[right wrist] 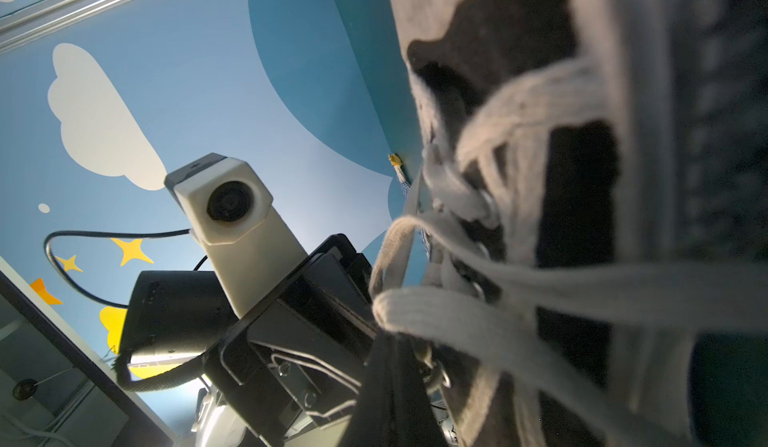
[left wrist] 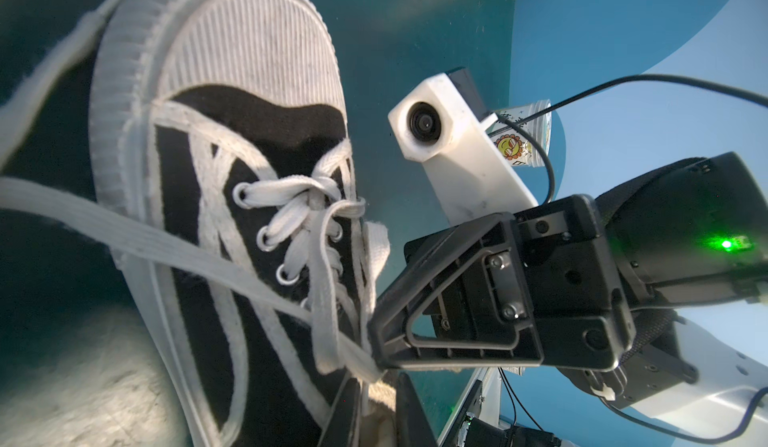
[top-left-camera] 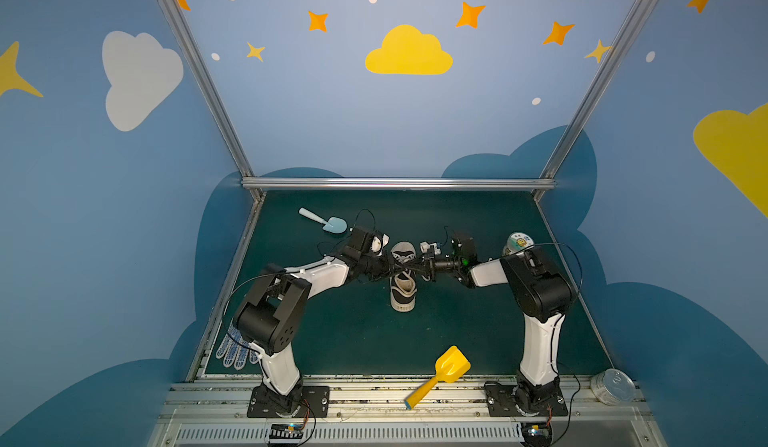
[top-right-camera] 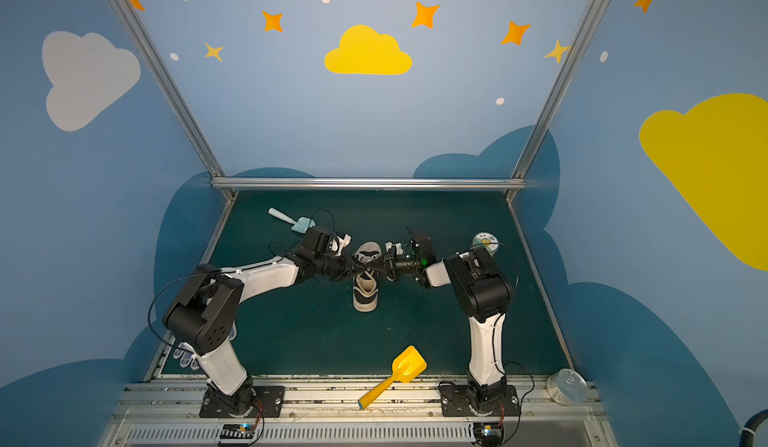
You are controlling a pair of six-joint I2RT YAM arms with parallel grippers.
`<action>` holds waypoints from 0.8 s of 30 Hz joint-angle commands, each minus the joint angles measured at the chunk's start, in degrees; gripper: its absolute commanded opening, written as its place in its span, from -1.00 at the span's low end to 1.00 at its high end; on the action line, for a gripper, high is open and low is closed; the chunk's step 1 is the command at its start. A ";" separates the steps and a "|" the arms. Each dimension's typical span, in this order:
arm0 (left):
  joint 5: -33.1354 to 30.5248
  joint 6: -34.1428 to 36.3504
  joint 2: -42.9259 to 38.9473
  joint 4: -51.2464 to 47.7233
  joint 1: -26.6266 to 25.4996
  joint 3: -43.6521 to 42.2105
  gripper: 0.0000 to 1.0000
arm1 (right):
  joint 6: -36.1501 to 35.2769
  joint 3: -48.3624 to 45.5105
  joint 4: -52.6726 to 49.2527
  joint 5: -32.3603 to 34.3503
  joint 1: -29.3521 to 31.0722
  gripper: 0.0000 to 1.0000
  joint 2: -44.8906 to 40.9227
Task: Tie the shoes
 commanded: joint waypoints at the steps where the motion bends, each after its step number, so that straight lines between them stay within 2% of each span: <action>1: 1.00 -0.55 1.03 1.38 0.20 0.53 -0.73 | 0.38 -0.55 2.10 -0.81 0.19 -1.00 1.28; 11: 0.43 0.68 0.36 -0.60 0.33 0.49 -0.93 | 0.38 -0.65 2.02 -0.55 0.16 -1.00 1.32; 16: -0.18 1.59 -0.58 -2.10 0.34 0.06 -0.94 | 0.27 -0.73 1.86 -0.55 -0.09 -1.00 1.08; 24: -1.02 3.01 -2.90 -5.62 0.37 -0.03 -0.93 | -1.75 -1.09 -0.91 -0.46 -1.03 -0.69 -0.52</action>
